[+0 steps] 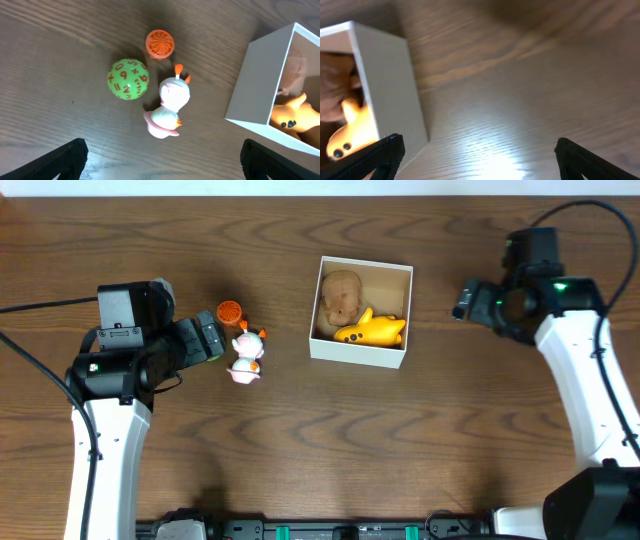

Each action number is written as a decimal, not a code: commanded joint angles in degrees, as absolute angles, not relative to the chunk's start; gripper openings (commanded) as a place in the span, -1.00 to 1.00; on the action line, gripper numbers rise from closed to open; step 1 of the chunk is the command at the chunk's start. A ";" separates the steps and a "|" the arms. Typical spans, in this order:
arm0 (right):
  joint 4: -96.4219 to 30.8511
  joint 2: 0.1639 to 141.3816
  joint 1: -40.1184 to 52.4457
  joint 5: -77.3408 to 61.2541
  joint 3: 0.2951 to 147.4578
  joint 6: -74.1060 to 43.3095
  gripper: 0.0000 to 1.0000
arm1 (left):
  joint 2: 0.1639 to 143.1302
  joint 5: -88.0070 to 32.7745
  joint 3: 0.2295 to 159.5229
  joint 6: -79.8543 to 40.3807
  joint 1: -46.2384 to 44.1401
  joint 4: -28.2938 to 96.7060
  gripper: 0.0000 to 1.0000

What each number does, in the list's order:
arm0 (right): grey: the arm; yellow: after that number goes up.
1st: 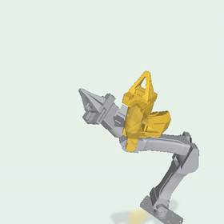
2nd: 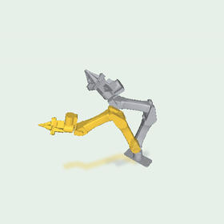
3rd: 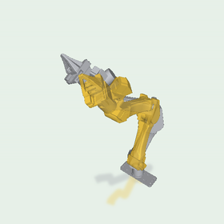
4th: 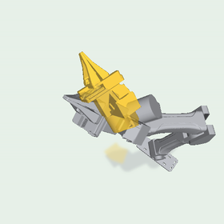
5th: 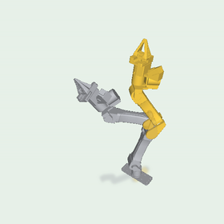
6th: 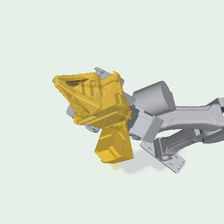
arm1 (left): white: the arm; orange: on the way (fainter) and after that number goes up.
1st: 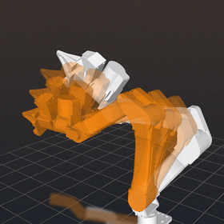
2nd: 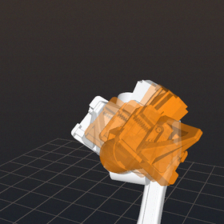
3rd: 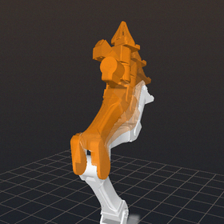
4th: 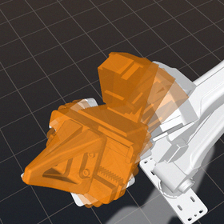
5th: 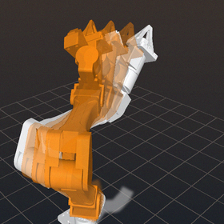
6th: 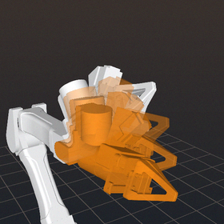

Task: Pack container
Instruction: 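Open the right gripper and withdraw it to the right side, then reach the left gripper to the white duck toy and grasp it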

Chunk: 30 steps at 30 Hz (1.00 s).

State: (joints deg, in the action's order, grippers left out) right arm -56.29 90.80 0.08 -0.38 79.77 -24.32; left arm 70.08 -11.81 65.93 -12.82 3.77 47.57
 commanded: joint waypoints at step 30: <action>-60.05 90.96 -4.86 -2.20 80.14 -23.53 0.99 | 108.29 0.05 75.24 0.38 -8.86 49.63 0.58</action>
